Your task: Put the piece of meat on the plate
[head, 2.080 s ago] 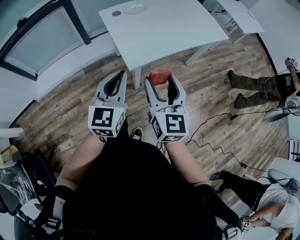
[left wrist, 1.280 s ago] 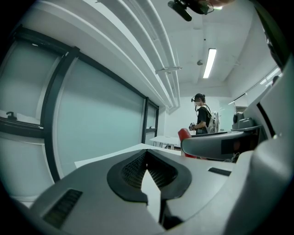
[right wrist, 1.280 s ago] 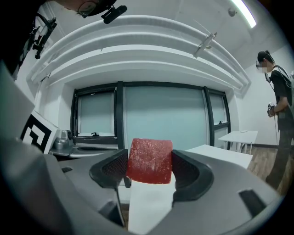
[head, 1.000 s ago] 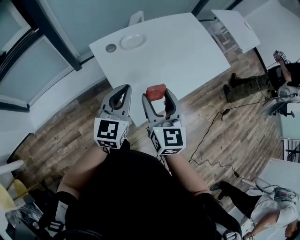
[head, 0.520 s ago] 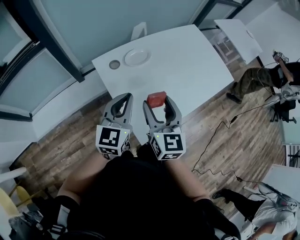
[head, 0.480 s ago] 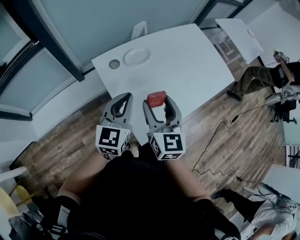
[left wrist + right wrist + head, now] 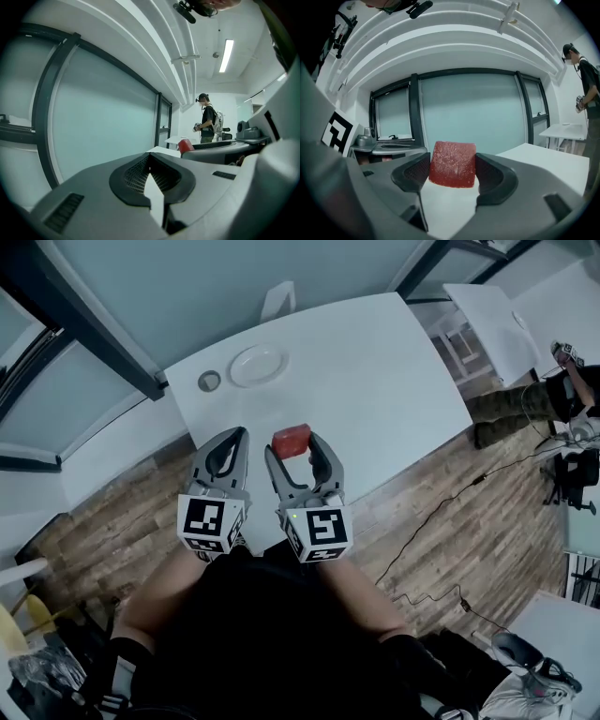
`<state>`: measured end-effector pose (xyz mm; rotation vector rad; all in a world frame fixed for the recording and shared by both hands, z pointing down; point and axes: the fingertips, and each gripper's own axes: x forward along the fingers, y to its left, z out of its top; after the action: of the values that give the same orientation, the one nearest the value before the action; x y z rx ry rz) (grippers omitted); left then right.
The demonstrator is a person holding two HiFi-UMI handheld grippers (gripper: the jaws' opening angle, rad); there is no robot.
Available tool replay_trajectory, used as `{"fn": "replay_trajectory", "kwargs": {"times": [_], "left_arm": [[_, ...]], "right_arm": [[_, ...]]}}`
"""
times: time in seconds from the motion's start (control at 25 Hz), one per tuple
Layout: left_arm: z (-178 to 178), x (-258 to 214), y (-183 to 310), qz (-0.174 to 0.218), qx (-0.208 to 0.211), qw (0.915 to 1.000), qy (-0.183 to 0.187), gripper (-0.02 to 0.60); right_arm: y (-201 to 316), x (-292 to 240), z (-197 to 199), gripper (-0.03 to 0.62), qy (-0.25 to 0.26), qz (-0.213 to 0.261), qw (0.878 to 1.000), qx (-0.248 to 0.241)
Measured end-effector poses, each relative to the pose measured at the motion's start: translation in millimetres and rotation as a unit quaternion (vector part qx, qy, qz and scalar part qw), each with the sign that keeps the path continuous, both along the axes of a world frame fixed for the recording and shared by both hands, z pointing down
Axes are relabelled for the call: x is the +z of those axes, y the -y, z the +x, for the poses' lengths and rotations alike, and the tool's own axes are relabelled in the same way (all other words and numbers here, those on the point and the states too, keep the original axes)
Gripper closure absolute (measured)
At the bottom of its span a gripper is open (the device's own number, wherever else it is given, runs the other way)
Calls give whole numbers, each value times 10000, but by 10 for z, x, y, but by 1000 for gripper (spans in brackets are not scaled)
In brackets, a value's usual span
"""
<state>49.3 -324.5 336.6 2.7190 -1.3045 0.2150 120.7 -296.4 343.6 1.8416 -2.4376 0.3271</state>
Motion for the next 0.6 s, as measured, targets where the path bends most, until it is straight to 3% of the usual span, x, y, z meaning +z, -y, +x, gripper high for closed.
{"fn": "replay_trajectory", "kwargs": {"times": [0.36,0.6], "left_arm": [[195,233,337,-183,-470,9986,128,578],[164,404,519,-346,-506,9981,108,578]], "right_arm": [[429,274,253,293,51,-277,9987,-415],[614,414,243,295,11,-447,9983,-379]]}}
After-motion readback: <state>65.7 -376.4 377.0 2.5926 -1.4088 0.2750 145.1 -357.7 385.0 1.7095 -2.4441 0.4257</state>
